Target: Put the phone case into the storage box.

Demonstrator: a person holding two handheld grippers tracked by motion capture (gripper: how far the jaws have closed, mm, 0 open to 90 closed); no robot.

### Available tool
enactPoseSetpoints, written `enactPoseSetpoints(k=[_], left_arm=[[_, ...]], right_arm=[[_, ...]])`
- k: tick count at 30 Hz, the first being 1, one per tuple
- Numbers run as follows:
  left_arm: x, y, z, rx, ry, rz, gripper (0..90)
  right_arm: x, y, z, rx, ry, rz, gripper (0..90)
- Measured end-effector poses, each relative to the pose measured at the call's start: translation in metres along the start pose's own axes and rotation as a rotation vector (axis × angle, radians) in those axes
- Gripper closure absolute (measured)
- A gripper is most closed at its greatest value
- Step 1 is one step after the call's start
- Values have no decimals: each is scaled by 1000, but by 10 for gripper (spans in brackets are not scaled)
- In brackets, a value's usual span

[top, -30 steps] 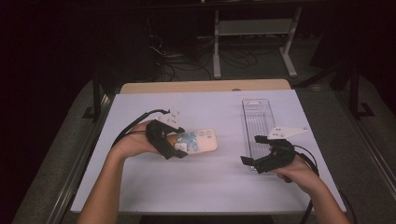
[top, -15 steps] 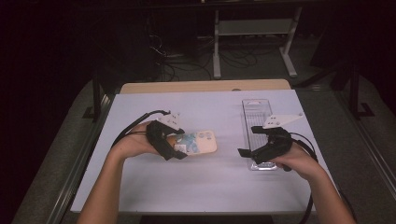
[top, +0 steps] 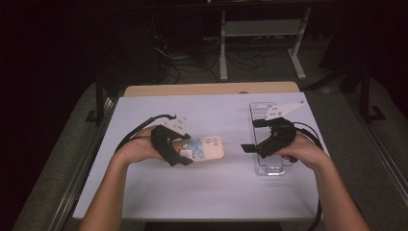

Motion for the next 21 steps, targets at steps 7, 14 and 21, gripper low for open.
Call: enactPoseSetpoints(k=[7,14,21], left_arm=[[-1,0,0,-6,-8,12,108],[0,0,1,-9,-14,20,108],[0,2,1,-11,-14,22,108]], right_arm=[[12,2,6,34,-25,-17,0],[20,1,14,50,-55,-26,0],[25,-2,25,69,-84,-53,0]])
Point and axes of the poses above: each handheld gripper's, and its own axes: z roughly forward along the jaws, x roughly out of its top, y roughly to its right, the point moved 7 cm from there along z, roughly forward along the jaws, and after that the axes turned 14 degrees about z, right-handed, at the moved point
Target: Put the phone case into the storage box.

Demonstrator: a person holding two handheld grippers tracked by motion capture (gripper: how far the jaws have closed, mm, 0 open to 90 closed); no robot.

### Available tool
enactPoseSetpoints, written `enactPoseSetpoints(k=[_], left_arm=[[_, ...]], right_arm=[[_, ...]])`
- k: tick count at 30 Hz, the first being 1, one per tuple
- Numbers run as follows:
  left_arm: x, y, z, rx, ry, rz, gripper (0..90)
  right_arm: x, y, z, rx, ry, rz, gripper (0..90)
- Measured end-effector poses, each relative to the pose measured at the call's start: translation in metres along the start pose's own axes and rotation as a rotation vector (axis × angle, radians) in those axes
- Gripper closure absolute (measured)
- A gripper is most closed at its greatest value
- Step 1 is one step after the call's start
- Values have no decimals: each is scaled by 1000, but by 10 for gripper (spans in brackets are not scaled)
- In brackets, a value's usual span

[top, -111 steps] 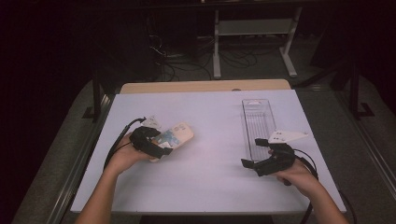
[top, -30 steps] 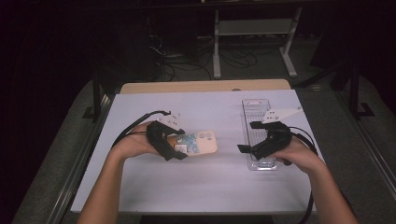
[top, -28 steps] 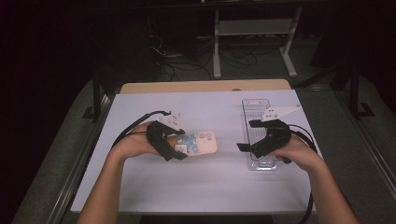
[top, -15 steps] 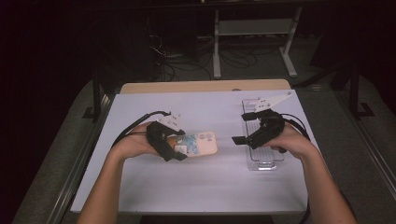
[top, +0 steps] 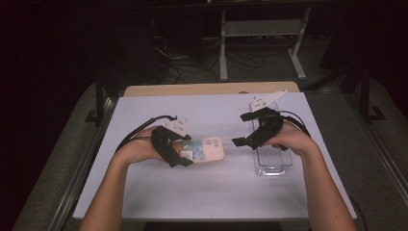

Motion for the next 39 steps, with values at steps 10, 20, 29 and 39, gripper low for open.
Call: enactPoseSetpoints(k=[10,20,29,39], left_arm=[[2,4,2,-4,-8,22,108],[5,8,10,-23,-12,29,108],[10,12,11,-29,-11,60,108],[17,17,12,-39,-8,80,108]], right_arm=[[-3,-3,6,15,-16,-42,0],[-6,-20,14,55,-44,-79,0],[-11,-31,27,74,-96,-141,0],[-16,-42,41,95,-140,-179,0]])
Point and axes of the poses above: each handheld gripper's, and its own axes: z roughly forward along the jaws, x roughly out of its top, y roughly to its right, the point moved 7 cm from there along z, roughly forward along the jaws, and after that the axes turned 14 degrees about z, right-handed, at the moved point
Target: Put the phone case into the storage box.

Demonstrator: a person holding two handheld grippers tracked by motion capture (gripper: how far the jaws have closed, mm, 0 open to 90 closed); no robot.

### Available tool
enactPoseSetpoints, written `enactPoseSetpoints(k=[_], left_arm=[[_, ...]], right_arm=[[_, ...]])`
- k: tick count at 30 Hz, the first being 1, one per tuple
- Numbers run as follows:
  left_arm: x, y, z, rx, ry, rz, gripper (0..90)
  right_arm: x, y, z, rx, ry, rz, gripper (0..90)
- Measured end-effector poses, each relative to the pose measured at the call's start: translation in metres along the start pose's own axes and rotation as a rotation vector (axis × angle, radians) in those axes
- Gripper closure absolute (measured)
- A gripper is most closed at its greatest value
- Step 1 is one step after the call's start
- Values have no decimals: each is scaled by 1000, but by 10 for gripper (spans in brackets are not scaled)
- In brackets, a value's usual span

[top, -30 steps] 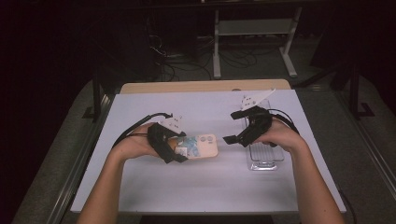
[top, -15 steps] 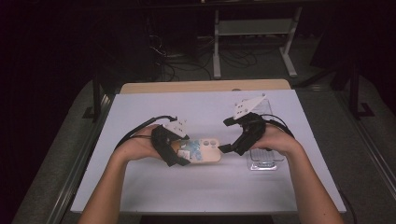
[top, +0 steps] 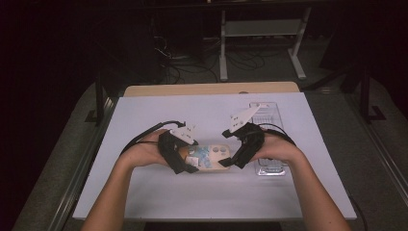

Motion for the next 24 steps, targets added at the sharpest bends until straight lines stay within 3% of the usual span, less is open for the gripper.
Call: enactPoseSetpoints(k=[3,5,13,16,17,19,24], left_arm=[[2,1,0,1,-2,10,108],[2,1,0,-2,-5,19,108],[3,2,2,-15,-35,50,108],[4,2,2,-16,-31,49,108],[6,4,4,-8,-6,24,108],[7,5,5,-10,-11,30,108],[8,5,6,-8,-15,42,108]], right_arm=[[0,-1,4,2,-13,-22,0],[-1,-4,6,6,-31,-3,0],[-2,-7,18,13,-64,-30,0],[-2,-9,22,19,-68,-32,0],[-2,-10,24,25,-71,-37,0],[-1,-9,29,30,-61,-72,0],[-2,-11,36,35,-84,-80,0]])
Point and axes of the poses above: each handheld gripper's, and its own axes: z roughly forward along the jaws, x roughly out of its top, y roughly to its right, the point moved 7 cm from there along z, roughly forward along the jaws, and after that the axes turned 14 degrees about z, right-handed, at the moved point
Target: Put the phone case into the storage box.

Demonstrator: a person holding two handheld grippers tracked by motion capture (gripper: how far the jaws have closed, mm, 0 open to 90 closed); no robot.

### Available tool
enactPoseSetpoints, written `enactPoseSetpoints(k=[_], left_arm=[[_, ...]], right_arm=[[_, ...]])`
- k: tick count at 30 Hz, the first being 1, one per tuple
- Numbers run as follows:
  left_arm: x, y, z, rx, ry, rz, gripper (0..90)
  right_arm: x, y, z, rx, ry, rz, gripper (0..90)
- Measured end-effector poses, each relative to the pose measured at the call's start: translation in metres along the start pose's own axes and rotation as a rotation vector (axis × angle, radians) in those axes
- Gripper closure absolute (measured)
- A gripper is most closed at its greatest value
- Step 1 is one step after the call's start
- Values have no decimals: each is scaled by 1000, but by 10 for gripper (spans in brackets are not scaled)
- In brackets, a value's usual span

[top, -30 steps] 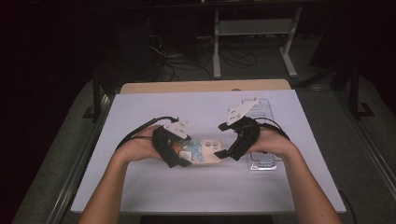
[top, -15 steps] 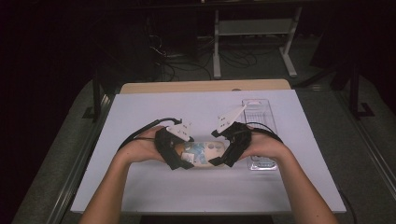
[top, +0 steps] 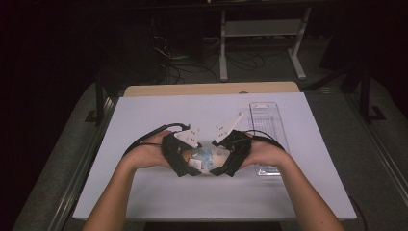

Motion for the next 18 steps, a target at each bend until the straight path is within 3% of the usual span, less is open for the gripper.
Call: enactPoseSetpoints(k=[6,7,12,18], left_arm=[[0,1,1,-2,-3,1,108],[-1,-1,0,-8,-26,28,108],[0,0,0,-11,-36,43,108],[0,0,1,-8,-34,39,108]], right_arm=[[-1,-2,7,-3,-25,-9,0],[-1,-2,8,-2,-27,-9,0],[-2,-3,11,-1,-39,-16,0],[-3,-4,14,4,-54,-21,0]])
Point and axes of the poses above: each handheld gripper's, and its own axes: z roughly forward along the jaws, x roughly out of its top, y roughly to its right, the point moved 7 cm from there along z, roughly forward along the jaws, and after that the axes turned 14 degrees about z, right-handed, at the moved point
